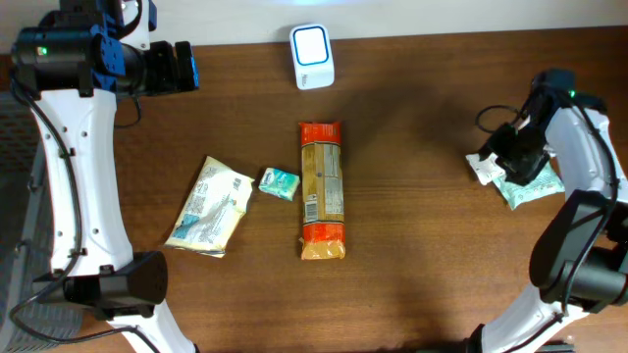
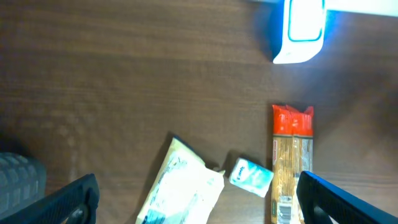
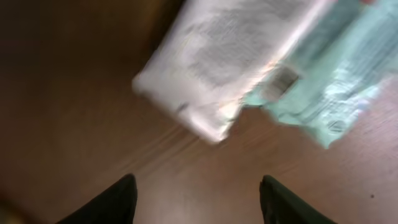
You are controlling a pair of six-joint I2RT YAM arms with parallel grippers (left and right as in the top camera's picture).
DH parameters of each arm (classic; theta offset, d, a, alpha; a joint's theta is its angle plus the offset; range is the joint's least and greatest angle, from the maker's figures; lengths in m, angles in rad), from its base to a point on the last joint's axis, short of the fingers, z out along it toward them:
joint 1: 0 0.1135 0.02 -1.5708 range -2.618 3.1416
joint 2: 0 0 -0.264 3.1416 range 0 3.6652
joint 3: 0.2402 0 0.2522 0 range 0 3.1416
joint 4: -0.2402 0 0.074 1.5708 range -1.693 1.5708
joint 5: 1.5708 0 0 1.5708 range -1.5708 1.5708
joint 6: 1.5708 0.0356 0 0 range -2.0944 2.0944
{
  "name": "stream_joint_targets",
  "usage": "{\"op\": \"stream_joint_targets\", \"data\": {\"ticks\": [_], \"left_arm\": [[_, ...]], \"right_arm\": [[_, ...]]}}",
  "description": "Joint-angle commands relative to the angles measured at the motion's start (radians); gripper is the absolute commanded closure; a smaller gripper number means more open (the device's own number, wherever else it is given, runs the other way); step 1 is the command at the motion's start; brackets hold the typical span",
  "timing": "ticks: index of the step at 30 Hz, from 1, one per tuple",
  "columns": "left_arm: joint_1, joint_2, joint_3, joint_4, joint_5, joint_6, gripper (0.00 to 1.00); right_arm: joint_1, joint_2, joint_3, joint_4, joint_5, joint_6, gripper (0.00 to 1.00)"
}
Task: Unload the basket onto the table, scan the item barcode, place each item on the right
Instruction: 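Place the white tube at the right edge and reach toward the pasta pack, then grasp the red-capped pasta pack with the right gripper and lift it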
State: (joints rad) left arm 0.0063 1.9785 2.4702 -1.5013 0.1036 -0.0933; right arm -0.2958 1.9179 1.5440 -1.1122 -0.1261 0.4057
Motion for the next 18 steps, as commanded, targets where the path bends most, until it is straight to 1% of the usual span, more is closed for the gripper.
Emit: {"op": "stream_joint_targets", "data": {"ticks": [1,3,4,5,7,9,11,13,14,18], "left_arm": [[0.003,-0.006,0.008,0.003,0.001,0.016,0.01],[0.003,-0.006,0.008,0.003,0.001,0.016,0.01],[0.003,-0.006,0.008,0.003,0.001,0.016,0.01],[0.003,-0.006,0.008,0.003,0.001,0.016,0.01],[0.003,-0.006,0.008,0.003,0.001,0.016,0.01],[0.003,-0.006,0.008,0.003,0.001,0.016,0.01],[0.003,-0.006,0.008,0.003,0.001,0.016,0.01],[0.003,-0.006,0.008,0.003,0.001,0.016,0.01],[0.003,-0.006,0.008,0.003,0.001,0.016,0.01],[0.003,-0.006,0.008,0.003,0.001,0.016,0.01]], "right_arm": [[0.117,-0.055,0.077,-0.056,-0.149,-0.195,0.34],[0.266,-0.043,0.076,-0.037,-0.222,-0.196,0.31],[0.353,-0.032,0.076,-0.012,-0.223,-0.180,0.30],[0.410,-0.025,0.076,0.010,-0.222,-0.161,0.30],[0.541,0.003,0.076,0.070,-0.201,-0.097,0.30],[0.634,0.046,0.076,0.105,-0.182,-0.010,0.30],[0.657,0.104,0.076,0.106,-0.246,-0.009,0.30],[0.652,0.190,0.076,0.127,-0.392,-0.095,0.29],[0.652,0.234,0.076,0.150,-0.443,-0.114,0.29],[0.639,0.304,0.076,0.202,-0.440,-0.145,0.29]]}}
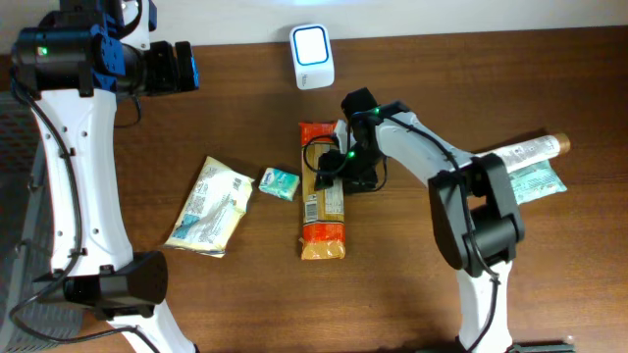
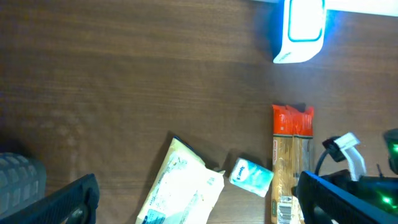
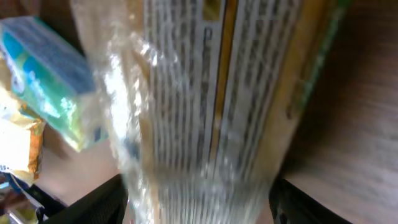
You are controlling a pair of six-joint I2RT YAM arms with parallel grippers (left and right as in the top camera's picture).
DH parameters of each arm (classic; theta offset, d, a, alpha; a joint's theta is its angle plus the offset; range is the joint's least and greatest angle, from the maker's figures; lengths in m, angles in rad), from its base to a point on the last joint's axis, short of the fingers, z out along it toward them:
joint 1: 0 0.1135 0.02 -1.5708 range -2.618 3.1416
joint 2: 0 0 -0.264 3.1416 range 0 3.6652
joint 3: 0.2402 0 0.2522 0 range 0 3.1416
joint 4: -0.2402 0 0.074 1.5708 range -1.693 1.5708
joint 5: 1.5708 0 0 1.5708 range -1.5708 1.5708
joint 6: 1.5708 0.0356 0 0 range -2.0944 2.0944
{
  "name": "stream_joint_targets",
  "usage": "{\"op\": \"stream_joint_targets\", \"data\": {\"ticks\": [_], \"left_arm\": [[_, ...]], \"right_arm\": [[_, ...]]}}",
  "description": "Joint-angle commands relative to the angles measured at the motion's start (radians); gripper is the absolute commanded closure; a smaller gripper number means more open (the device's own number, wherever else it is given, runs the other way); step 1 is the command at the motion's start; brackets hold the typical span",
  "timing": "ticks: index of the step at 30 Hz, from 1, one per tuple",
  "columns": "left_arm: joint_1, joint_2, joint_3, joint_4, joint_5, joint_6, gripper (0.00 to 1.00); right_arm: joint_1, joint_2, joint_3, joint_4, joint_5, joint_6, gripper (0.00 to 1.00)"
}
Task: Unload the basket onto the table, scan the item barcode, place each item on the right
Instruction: 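Grasp the red-capped pasta pack with the right gripper and lift it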
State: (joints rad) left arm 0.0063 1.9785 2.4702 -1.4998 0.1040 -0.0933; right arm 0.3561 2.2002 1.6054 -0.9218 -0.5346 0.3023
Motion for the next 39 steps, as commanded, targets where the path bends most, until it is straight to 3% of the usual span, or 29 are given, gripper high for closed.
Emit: {"op": "stream_joint_targets", "data": {"ticks": [1,6,7,9,12,16,20,22,25,27,31,33,35,36,39], "left_arm": [[0.003,-0.006,0.008,0.002,0.000,0.016,0.01],[0.003,-0.006,0.008,0.002,0.001,0.016,0.01],[0.003,-0.006,0.008,0.002,0.000,0.016,0.01],[0.003,-0.006,0.008,0.002,0.000,0.016,0.01],[0.003,-0.006,0.008,0.001,0.001,0.016,0.01],[0.003,-0.006,0.008,0.002,0.000,0.016,0.01],[0.003,-0.006,0.008,0.002,0.001,0.016,0.01],[0.003,-0.006,0.008,0.002,0.000,0.016,0.01],[0.003,-0.006,0.008,0.002,0.000,0.016,0.01],[0.003,-0.006,0.008,0.002,0.000,0.016,0.01],[0.003,-0.006,0.008,0.002,0.000,0.016,0.01],[0.003,-0.006,0.008,0.002,0.001,0.016,0.01],[0.003,-0.006,0.008,0.001,0.000,0.016,0.01],[0.003,-0.006,0.008,0.002,0.000,0.016,0.01],[0.003,-0.006,0.008,0.002,0.000,0.016,0.01]], "right_arm": [[-0.019,0.023,0.014,0.021,-0.031,-0.045,0.29],[-0.021,0.086,0.014,0.112,-0.115,-0.055,0.31],[-0.021,0.105,0.014,0.119,-0.138,-0.055,0.38],[-0.021,0.126,0.014,0.130,-0.185,-0.055,0.70],[-0.021,0.126,0.014,0.133,-0.192,-0.056,0.96],[-0.044,0.059,0.028,0.076,-0.159,-0.087,0.96],[-0.035,-0.137,0.161,-0.190,0.279,-0.080,0.96],[-0.011,-0.169,0.226,-0.308,0.477,-0.008,0.96],[0.063,-0.137,0.240,-0.427,0.845,0.136,0.96],[0.119,-0.068,0.240,-0.425,0.978,0.186,0.96],[0.190,0.056,0.241,-0.402,0.991,0.186,0.96],[0.241,0.063,0.241,-0.383,0.984,0.185,0.74],[0.272,0.064,0.241,-0.373,0.984,0.185,0.37],[0.266,0.064,0.241,-0.372,0.984,0.185,0.28],[0.227,0.064,0.239,-0.372,0.984,0.185,0.25]]}}
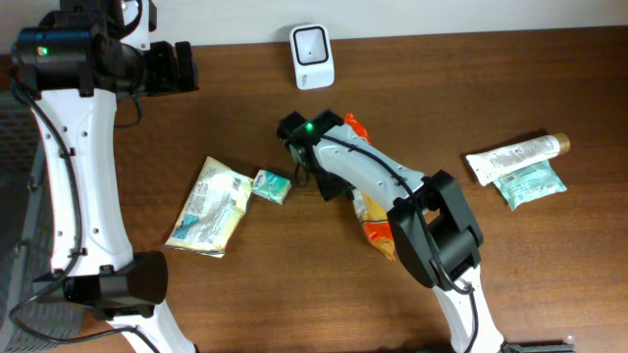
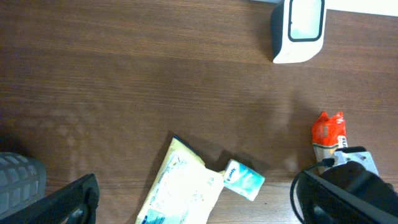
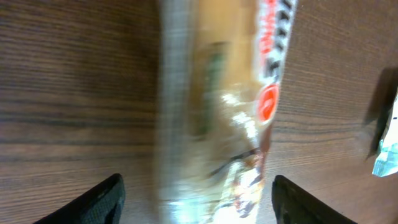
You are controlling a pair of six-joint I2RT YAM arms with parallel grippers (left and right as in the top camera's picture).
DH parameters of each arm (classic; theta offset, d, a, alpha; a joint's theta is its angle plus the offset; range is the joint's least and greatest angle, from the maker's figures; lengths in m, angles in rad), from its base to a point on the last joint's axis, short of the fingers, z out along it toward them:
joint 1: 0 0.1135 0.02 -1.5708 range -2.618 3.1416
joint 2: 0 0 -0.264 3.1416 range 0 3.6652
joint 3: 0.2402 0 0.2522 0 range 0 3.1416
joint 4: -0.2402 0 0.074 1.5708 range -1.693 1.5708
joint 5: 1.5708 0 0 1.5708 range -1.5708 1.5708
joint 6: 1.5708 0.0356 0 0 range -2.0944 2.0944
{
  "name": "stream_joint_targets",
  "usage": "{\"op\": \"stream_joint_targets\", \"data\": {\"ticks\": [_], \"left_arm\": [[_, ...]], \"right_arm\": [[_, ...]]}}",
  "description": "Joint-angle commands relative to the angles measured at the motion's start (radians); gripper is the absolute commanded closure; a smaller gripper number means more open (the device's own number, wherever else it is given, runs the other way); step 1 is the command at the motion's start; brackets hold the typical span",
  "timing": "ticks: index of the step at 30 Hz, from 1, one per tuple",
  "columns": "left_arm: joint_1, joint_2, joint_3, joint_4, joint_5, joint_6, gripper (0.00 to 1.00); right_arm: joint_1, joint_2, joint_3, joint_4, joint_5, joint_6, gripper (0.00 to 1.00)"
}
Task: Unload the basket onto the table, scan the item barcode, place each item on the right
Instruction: 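Grasp the red-capped pasta pack with the right gripper and lift it, then hold the pasta pack up to the scanner with the right gripper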
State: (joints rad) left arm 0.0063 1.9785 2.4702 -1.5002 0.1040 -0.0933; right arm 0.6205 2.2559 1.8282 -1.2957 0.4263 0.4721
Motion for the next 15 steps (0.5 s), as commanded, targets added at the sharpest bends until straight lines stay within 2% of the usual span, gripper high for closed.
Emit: {"op": "stream_joint_targets", "data": {"ticks": [1,4,5,6,8,9,13,14,15], "left_arm": [[0.003,-0.006,0.008,0.002,0.000,0.016,0.01],[0.003,-0.006,0.008,0.002,0.001,0.016,0.01],[0.003,-0.006,0.008,0.002,0.000,0.016,0.01],[0.003,-0.006,0.008,0.002,0.000,0.016,0.01],[0.003,-0.006,0.008,0.002,0.000,0.016,0.01],[0.003,-0.006,0.008,0.002,0.000,0.016,0.01],[0.003,-0.006,0.008,0.002,0.000,0.016,0.01],[0.003,-0.006,0.008,0.002,0.000,0.016,0.01],[0.003,-0.006,0.008,0.002,0.000,0.016,0.01]], "right_arm": [[-0.060,0.008,0.016,0.001,0.023,0.016,0.24],[-0.120,0.018,0.016,0.005,-0.013,0.015,0.22],[-0.139,0.025,0.016,0.006,-0.046,0.014,0.28],[-0.154,0.033,0.007,0.023,-0.104,-0.021,0.39],[-0.164,0.042,-0.022,0.063,-0.185,-0.058,0.44],[-0.164,0.042,-0.048,0.085,-0.222,-0.072,0.49],[-0.168,0.041,-0.053,0.081,-0.267,-0.076,0.94],[-0.175,0.041,-0.052,0.077,-0.288,-0.077,0.96],[-0.199,0.039,-0.021,0.045,-0.375,-0.137,0.96]]}}
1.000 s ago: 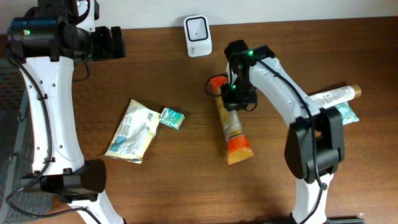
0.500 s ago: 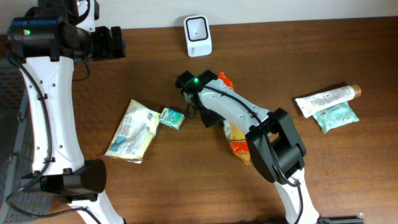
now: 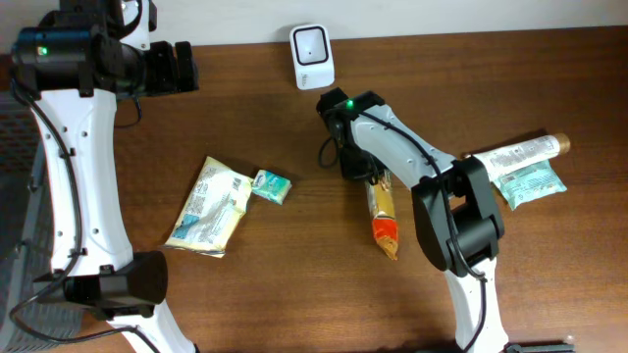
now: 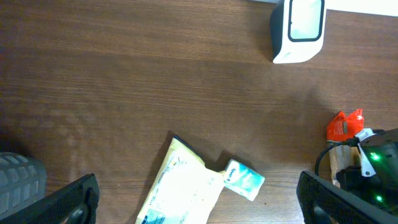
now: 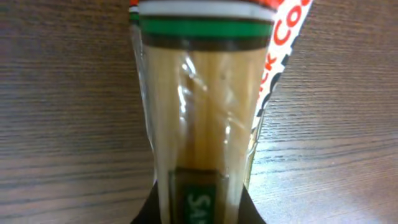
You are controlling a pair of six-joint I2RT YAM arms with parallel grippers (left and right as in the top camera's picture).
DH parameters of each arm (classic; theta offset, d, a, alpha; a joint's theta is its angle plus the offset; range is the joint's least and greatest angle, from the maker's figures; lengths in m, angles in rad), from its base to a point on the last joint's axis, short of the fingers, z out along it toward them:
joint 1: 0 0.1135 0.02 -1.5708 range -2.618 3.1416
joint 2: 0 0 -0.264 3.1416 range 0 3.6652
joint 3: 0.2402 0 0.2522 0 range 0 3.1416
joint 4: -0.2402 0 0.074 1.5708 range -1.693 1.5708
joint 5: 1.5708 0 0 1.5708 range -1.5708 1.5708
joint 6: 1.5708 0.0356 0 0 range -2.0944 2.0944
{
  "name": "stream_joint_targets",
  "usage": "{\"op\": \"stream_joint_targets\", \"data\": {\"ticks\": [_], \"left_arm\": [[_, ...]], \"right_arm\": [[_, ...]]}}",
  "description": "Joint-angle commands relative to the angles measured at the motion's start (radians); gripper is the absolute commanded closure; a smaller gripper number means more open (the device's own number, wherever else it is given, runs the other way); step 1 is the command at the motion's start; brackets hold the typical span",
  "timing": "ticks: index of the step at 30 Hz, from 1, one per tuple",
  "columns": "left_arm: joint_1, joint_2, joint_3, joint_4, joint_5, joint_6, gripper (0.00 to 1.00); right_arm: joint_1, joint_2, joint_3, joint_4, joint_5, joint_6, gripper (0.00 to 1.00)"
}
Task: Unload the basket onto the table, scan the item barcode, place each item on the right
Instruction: 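Hold the pasta pack up to the scanner with the right gripper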
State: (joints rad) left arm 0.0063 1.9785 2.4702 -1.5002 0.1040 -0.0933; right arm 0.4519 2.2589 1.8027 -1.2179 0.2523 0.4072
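The long pasta packet (image 3: 383,211), clear with orange-red ends, points toward the table's front, right of centre. My right gripper (image 3: 356,157) is shut on its far end. In the right wrist view the packet (image 5: 202,112) fills the gap between the fingers (image 5: 149,208) of the right gripper (image 5: 199,210). The white scanner (image 3: 311,44) stands at the back edge, also visible as the scanner (image 4: 298,28) in the left wrist view. My left gripper (image 3: 184,67) hangs open at the back left, and the left gripper (image 4: 199,211) holds nothing. No barcode shows.
A pale yellow packet (image 3: 209,206) and a small teal packet (image 3: 271,186) lie left of centre. A white tube (image 3: 515,154) and a teal sachet (image 3: 530,183) lie at the far right. The right arm stretches across the middle.
My right gripper has moved right, from left of the packet's top to below the scanner. The pasta packet has swung from a slant to almost straight, and it now sits sharp between the shut fingers.
My right gripper was open over the tube and sachet at the far right, with the pasta packet flat at mid-table and the scanner lit blue. Then it was over the packet. Later the packet lay slanted and the scanner's light was off. Now the gripper grips the packet.
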Motion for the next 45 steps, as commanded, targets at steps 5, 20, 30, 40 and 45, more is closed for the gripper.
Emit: {"op": "stream_joint_targets", "data": {"ticks": [5,20,30,40,45], "left_arm": [[0.003,-0.006,0.008,0.002,0.000,0.016,0.01],[0.003,-0.006,0.008,0.002,0.001,0.016,0.01],[0.003,-0.006,0.008,0.002,0.001,0.016,0.01],[0.003,-0.006,0.008,0.002,0.000,0.016,0.01],[0.003,-0.006,0.008,0.002,0.000,0.016,0.01]], "right_arm": [[-0.185,-0.027,0.290,-0.242,-0.897,-0.496,0.96],[-0.429,-0.042,0.458,-0.269,-1.804,-0.309,0.96],[-0.451,-0.042,0.460,-0.190,-1.784,-0.298,0.96],[-0.115,-0.040,0.496,0.232,-0.134,-0.514,0.96],[-0.063,0.010,0.496,0.698,-0.031,-0.833,0.96]]}}
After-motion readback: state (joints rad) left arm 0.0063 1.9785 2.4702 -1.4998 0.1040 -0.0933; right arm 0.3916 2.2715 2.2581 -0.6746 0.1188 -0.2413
